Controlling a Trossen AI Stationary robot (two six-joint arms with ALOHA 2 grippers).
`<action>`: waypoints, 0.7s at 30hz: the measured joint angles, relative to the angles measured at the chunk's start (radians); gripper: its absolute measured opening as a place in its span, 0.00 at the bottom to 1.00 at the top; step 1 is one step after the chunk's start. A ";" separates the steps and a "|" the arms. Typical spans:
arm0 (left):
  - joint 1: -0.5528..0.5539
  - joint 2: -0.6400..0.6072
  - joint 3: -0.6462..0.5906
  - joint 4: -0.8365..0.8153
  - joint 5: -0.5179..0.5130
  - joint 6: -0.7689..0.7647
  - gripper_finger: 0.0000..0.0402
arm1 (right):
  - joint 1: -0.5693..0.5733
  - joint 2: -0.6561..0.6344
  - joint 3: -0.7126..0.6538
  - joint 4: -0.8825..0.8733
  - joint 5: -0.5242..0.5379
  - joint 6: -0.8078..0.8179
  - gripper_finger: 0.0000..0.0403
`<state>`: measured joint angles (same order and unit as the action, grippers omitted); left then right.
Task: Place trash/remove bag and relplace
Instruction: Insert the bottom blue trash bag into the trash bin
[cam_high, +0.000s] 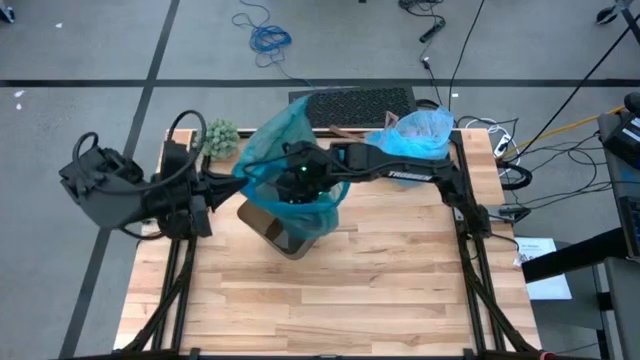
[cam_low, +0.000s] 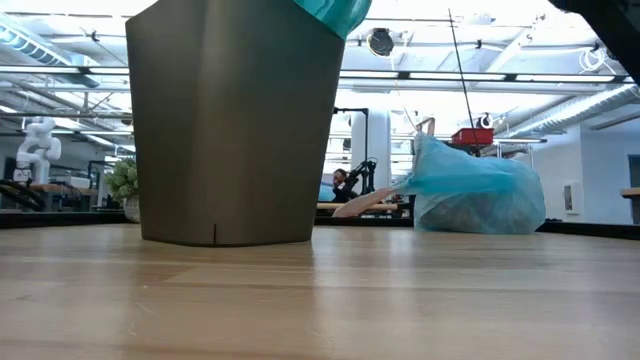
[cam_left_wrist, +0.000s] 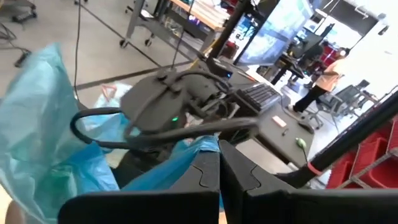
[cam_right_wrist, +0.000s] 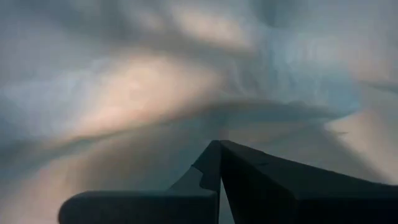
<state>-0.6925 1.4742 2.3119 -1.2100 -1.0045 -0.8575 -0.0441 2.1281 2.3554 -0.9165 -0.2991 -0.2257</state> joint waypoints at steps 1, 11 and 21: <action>-0.006 0.003 0.000 -0.007 0.000 -0.013 0.00 | 0.000 0.004 0.000 0.001 -0.012 0.002 0.00; -0.037 0.011 0.000 -0.015 -0.035 -0.051 0.00 | 0.016 -0.009 0.001 0.105 -0.023 0.019 0.00; -0.037 0.011 0.000 -0.177 -0.050 -0.179 0.00 | 0.019 -0.002 0.000 0.303 -0.020 0.087 0.00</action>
<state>-0.7292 1.4853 2.3119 -1.3868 -1.0547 -1.0368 -0.0251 2.1265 2.3558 -0.6132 -0.3187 -0.1387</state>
